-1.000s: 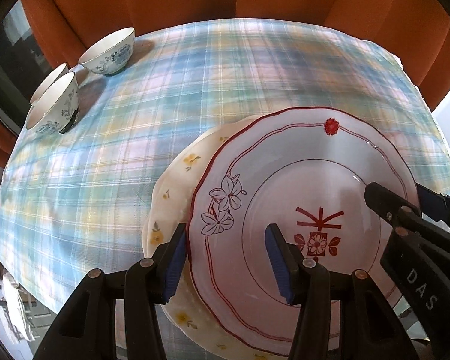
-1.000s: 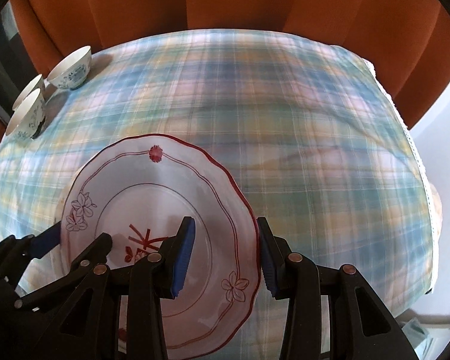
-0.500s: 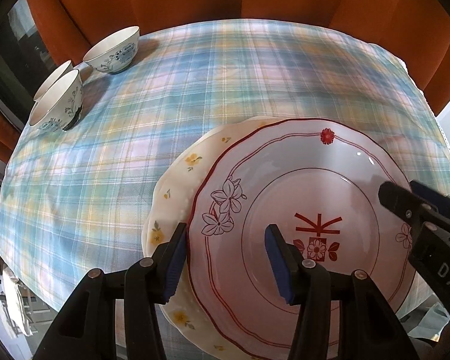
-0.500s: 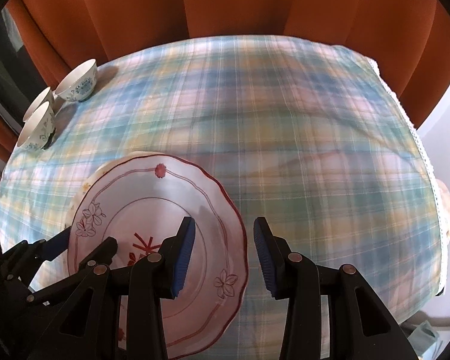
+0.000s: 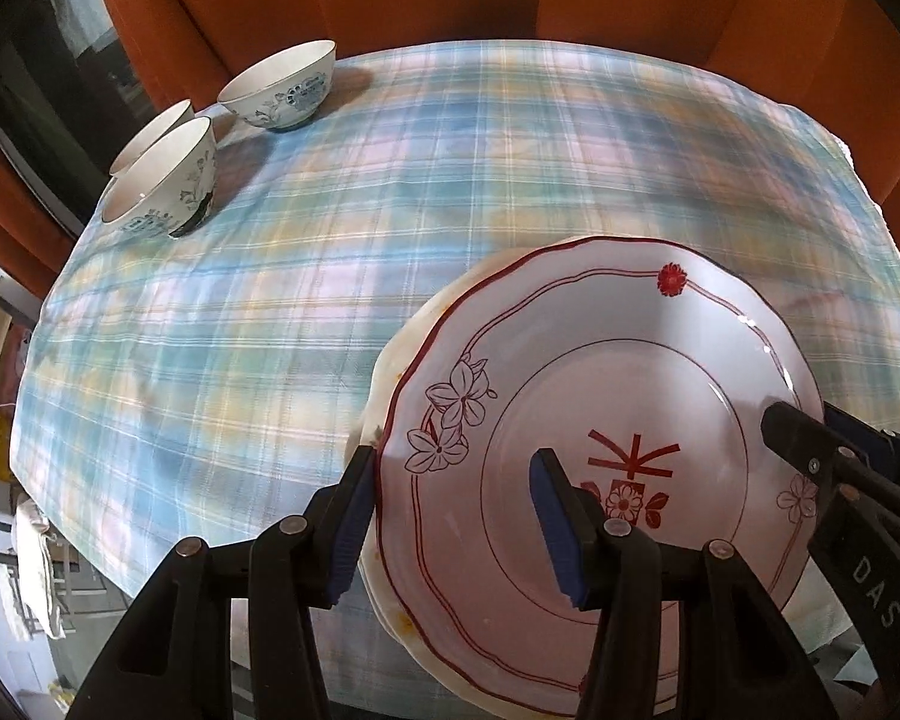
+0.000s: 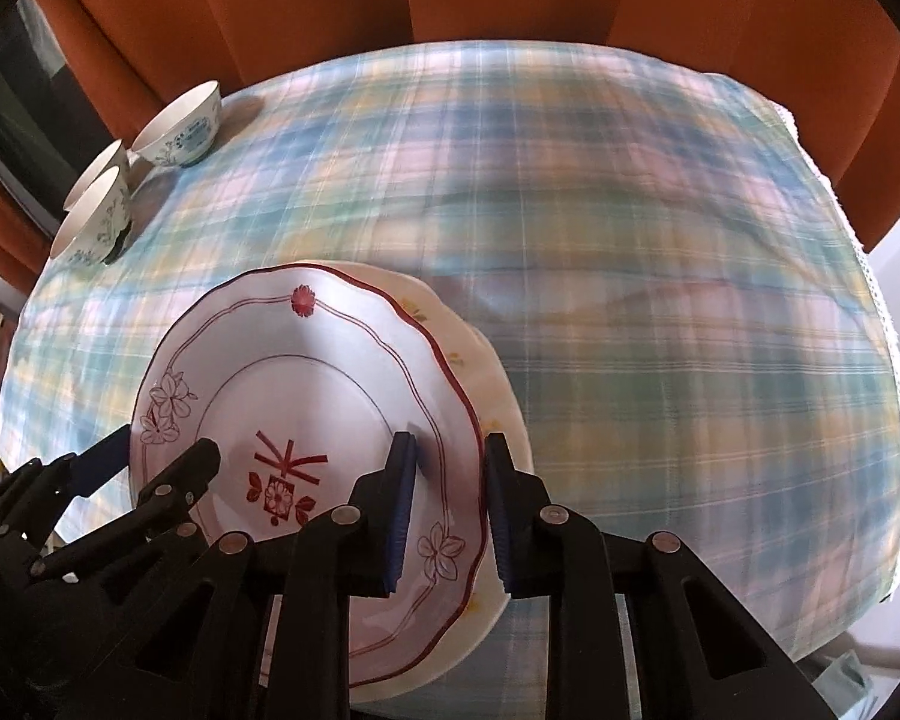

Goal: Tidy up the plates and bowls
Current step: 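Lower the red-pattern plate onto the stack and open both grippers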

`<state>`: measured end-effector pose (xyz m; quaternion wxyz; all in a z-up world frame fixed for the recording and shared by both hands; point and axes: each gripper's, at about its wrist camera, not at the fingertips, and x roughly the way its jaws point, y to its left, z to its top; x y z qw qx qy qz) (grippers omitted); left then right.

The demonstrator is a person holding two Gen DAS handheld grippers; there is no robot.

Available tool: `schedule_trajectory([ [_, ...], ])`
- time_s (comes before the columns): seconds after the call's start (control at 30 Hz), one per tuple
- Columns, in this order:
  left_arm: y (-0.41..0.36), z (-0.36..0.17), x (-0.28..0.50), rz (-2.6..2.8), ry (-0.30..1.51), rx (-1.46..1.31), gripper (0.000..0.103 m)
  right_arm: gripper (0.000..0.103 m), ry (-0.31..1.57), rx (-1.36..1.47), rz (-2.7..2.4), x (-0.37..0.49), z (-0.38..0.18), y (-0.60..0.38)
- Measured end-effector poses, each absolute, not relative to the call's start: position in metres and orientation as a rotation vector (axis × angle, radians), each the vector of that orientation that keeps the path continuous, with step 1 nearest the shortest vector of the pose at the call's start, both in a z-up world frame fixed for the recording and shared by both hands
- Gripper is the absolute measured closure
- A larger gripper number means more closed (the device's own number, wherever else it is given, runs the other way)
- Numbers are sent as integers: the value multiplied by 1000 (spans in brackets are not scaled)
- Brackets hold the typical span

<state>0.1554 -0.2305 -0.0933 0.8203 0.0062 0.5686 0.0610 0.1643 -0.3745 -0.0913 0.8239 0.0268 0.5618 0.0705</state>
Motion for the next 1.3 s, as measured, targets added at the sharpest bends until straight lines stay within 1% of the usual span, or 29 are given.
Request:
schedule_trajectory([
  [0.1, -233, -95, 157, 146, 1202, 27, 51, 77, 1199, 49, 153, 167, -93, -374],
  [0.33, -238, -98, 159, 160, 1186, 55, 44, 77, 1191, 17, 145, 167, -93, -370],
  [0.43, -240, -99, 159, 154, 1184, 60, 39, 77, 1188, 4, 140, 166, -93, -369],
  [0.53, -242, -99, 158, 153, 1182, 62, 37, 76, 1187, -6, 142, 166, -94, -369],
  [0.67, -244, -100, 158, 142, 1180, 54, 28, 75, 1185, -23, 142, 165, -94, -367],
  [0.7, -244, -100, 158, 131, 1182, 47, 24, 74, 1185, -19, 145, 166, -94, -368],
  [0.73, -244, -100, 157, 117, 1188, 37, 16, 72, 1185, -14, 150, 166, -94, -368],
  [0.77, -244, -101, 157, 107, 1192, 29, 14, 63, 1186, -9, 157, 166, -94, -369],
  [0.8, -244, -101, 156, 104, 1192, 31, 14, 46, 1187, -7, 159, 166, -94, -370],
  [0.87, -243, -100, 156, 105, 1194, 24, 12, 32, 1176, -2, 161, 164, -92, -371],
  [1.0, -236, -93, 155, 109, 1178, -4, 11, 29, 1151, -4, 166, 164, -85, -369],
  [1.3, -208, -78, 156, 96, 1118, -35, 10, 28, 1096, -5, 197, 167, -69, -345],
])
